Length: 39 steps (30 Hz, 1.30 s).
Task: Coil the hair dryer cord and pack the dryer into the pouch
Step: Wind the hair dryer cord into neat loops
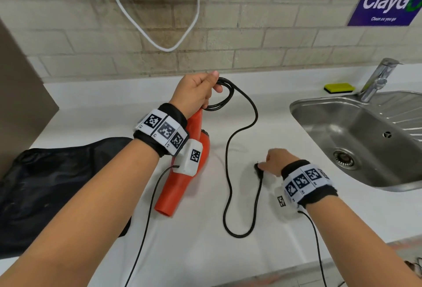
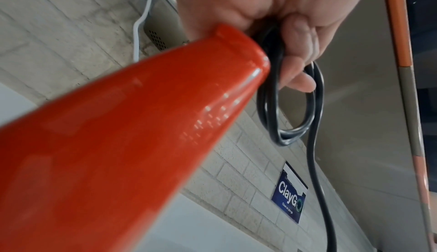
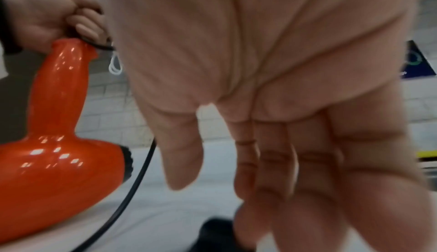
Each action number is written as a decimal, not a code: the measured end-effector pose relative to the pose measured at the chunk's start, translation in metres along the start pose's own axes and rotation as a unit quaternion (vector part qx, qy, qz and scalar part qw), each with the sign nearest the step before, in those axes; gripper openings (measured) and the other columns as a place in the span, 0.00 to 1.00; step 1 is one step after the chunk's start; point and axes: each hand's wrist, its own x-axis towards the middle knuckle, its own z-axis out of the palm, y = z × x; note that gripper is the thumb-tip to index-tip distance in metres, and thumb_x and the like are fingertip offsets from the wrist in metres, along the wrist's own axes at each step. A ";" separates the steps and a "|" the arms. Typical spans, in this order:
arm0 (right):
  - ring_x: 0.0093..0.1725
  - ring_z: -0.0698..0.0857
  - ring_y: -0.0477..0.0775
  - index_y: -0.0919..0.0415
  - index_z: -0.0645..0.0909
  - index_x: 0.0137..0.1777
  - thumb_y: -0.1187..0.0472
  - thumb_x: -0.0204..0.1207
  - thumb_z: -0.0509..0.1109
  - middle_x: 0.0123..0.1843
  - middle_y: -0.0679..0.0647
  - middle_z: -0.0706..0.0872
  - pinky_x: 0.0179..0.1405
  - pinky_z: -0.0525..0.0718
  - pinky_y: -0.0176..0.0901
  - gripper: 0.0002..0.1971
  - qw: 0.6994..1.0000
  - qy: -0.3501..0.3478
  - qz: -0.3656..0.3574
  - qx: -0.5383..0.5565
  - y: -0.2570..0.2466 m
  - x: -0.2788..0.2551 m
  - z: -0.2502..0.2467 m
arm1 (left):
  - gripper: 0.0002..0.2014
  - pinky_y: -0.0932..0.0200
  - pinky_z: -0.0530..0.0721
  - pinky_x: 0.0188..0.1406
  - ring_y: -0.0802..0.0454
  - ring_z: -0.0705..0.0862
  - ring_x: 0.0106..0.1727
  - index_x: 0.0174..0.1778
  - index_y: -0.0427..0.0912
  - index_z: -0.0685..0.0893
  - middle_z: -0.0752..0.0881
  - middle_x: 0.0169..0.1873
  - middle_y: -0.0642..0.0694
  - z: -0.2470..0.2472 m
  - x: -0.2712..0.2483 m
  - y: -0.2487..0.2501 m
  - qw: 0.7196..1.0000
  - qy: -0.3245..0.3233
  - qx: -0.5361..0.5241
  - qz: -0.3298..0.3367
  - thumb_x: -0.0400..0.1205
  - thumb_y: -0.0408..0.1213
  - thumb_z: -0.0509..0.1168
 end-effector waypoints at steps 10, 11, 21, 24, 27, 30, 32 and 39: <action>0.66 0.80 0.61 0.70 0.70 0.68 0.63 0.78 0.63 0.67 0.63 0.80 0.58 0.81 0.46 0.20 0.998 -0.023 0.043 -0.051 -0.014 -0.001 0.023 | 0.19 0.68 0.69 0.22 0.62 0.64 0.15 0.28 0.43 0.79 0.66 0.10 0.57 0.003 -0.005 0.000 1.000 -0.010 0.021 -0.004 0.85 0.44 0.56; 0.64 0.82 0.63 0.72 0.71 0.66 0.66 0.78 0.61 0.65 0.65 0.81 0.48 0.83 0.46 0.18 0.999 0.006 0.043 -0.019 -0.015 -0.003 0.020 | 0.19 0.68 0.70 0.22 0.62 0.64 0.15 0.28 0.43 0.79 0.66 0.10 0.58 0.003 -0.005 0.001 1.000 -0.011 0.022 -0.006 0.85 0.44 0.56; 0.34 0.74 0.51 0.71 0.74 0.56 0.71 0.79 0.55 0.42 0.61 0.80 0.30 0.64 0.33 0.10 0.824 0.401 -0.175 0.360 -0.030 -0.061 -0.041 | 0.19 0.67 0.70 0.24 0.62 0.65 0.15 0.29 0.45 0.79 0.66 0.11 0.57 0.005 -0.004 0.001 0.999 -0.021 0.028 -0.019 0.85 0.46 0.56; 0.32 0.72 0.47 0.69 0.77 0.49 0.72 0.78 0.58 0.38 0.54 0.78 0.32 0.69 0.24 0.07 0.808 0.414 -0.269 0.321 -0.046 -0.069 -0.038 | 0.19 0.67 0.70 0.23 0.62 0.65 0.15 0.29 0.45 0.80 0.66 0.11 0.57 0.007 -0.003 0.001 0.999 -0.026 0.027 -0.019 0.85 0.46 0.56; 0.37 0.72 0.50 0.69 0.78 0.47 0.73 0.76 0.59 0.39 0.54 0.77 0.36 0.69 0.22 0.06 0.811 0.416 -0.297 0.285 -0.062 -0.065 -0.033 | 0.19 0.67 0.69 0.22 0.61 0.64 0.15 0.31 0.44 0.80 0.66 0.11 0.57 0.010 -0.003 0.000 0.999 -0.040 0.019 -0.020 0.85 0.45 0.56; 0.40 0.74 0.53 0.71 0.77 0.47 0.72 0.75 0.60 0.43 0.62 0.81 0.38 0.67 0.33 0.05 0.814 0.431 -0.271 0.280 -0.074 -0.060 -0.033 | 0.17 0.65 0.67 0.23 0.61 0.64 0.16 0.34 0.44 0.82 0.66 0.11 0.58 0.011 -0.003 -0.002 0.999 -0.038 0.011 -0.013 0.85 0.45 0.56; 0.41 0.76 0.59 0.69 0.76 0.46 0.71 0.74 0.61 0.43 0.64 0.82 0.40 0.72 0.46 0.04 0.818 0.451 -0.255 0.248 -0.079 -0.058 -0.035 | 0.16 0.65 0.67 0.24 0.62 0.65 0.16 0.36 0.45 0.83 0.67 0.11 0.58 0.009 -0.002 -0.003 0.999 -0.029 0.009 -0.011 0.84 0.45 0.56; 0.40 0.76 0.54 0.69 0.79 0.46 0.70 0.74 0.63 0.41 0.59 0.80 0.38 0.73 0.37 0.04 0.829 0.384 -0.325 0.245 -0.092 -0.052 -0.043 | 0.14 0.69 0.67 0.19 0.63 0.64 0.15 0.36 0.43 0.79 0.66 0.11 0.59 -0.003 0.001 -0.005 1.000 -0.021 -0.012 -0.001 0.85 0.42 0.56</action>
